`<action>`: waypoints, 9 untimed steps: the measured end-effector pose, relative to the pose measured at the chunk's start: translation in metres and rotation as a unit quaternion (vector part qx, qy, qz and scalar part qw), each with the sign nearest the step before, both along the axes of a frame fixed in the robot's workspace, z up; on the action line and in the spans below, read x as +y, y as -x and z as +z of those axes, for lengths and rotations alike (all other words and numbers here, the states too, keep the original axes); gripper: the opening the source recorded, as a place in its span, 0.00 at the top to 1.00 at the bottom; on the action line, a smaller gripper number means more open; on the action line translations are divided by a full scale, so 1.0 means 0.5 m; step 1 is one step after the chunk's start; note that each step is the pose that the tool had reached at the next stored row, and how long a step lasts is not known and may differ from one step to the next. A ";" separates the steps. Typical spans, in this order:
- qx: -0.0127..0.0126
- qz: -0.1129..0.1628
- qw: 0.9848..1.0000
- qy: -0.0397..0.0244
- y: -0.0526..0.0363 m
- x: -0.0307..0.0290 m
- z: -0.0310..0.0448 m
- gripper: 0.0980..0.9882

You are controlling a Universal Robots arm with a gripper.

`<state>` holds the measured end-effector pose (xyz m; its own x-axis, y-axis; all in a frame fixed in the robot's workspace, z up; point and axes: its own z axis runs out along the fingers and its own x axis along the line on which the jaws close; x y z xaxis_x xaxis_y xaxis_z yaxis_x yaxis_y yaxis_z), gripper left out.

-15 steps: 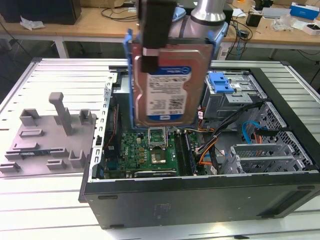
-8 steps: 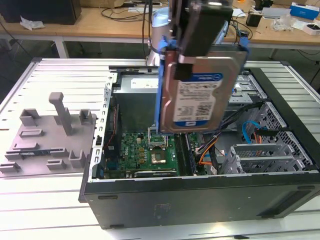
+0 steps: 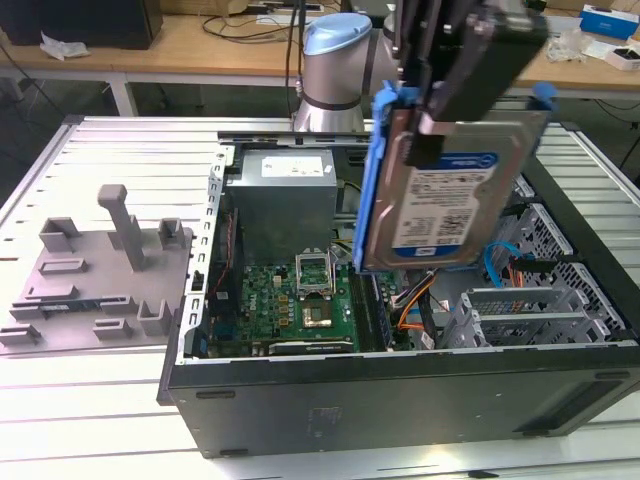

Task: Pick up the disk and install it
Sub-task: 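Pick up the disk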

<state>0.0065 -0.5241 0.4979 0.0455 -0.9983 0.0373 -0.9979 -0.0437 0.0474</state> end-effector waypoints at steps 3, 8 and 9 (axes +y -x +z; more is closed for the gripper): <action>0.000 0.000 1.000 0.000 -0.042 -0.003 -0.002 0.70; 0.000 0.000 1.000 0.000 -0.091 -0.007 -0.005 0.70; 0.000 0.000 1.000 0.000 -0.104 -0.007 -0.007 0.70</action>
